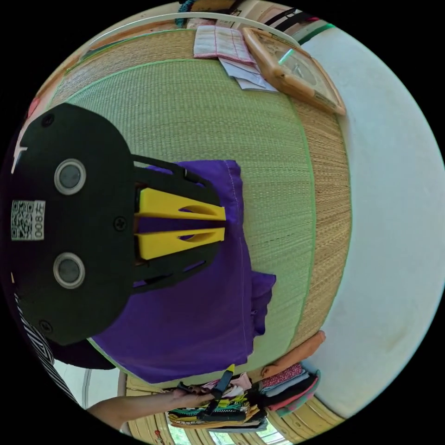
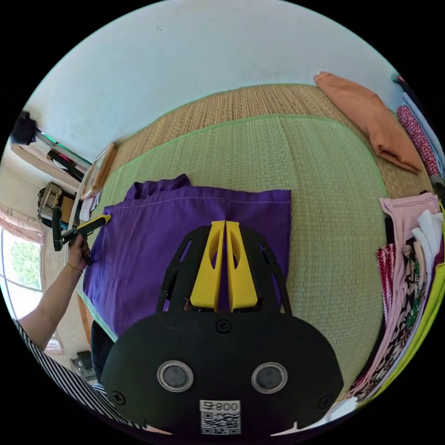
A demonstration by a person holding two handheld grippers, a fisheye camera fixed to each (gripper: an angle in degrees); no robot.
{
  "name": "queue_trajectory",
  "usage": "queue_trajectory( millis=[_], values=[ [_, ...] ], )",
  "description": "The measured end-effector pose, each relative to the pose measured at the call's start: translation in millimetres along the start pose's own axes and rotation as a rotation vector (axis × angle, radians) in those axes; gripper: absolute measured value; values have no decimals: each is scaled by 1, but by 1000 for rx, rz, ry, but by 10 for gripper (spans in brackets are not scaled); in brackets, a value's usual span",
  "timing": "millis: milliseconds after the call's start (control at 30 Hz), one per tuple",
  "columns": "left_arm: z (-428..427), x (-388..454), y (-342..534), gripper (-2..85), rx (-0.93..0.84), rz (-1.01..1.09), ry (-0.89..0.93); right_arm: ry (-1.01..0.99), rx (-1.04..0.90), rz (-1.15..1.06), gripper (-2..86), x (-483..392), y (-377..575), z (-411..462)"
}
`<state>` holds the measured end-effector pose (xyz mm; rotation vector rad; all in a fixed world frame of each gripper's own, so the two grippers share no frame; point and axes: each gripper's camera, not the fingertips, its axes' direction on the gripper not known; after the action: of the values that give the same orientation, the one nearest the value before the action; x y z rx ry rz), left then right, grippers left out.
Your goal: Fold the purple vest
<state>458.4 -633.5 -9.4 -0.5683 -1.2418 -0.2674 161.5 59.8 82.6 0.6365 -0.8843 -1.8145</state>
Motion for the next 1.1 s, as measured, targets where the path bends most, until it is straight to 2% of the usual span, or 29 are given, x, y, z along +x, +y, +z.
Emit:
queue_trajectory(
  millis=[167, 400, 567, 733, 833, 967, 1100],
  values=[
    [-7, -12, 15, 54, 28, -26, 74, -33, -11, 27, 5, 0, 3, 7],
    [-7, -24, 38, 57, 17, -14, 63, -25, 14, -7, 5, -10, 11, 4],
    [-24, -32, 62, 55, 46, -40, 86, -92, -20, 33, 3, -5, 7, -9],
    [-53, -50, 124, 60, 105, -75, 176, -208, 60, 56, 4, 0, 27, -45],
    [-64, -61, 176, 66, 82, -97, 239, -273, 73, 19, 7, -8, 56, -70],
    [-80, -74, 244, 73, 27, -132, 206, -263, 39, -21, 18, -32, 118, -99],
    [-94, -100, 315, 81, -4, -267, 195, -278, -41, -39, 32, -61, 169, -102]
  ],
)
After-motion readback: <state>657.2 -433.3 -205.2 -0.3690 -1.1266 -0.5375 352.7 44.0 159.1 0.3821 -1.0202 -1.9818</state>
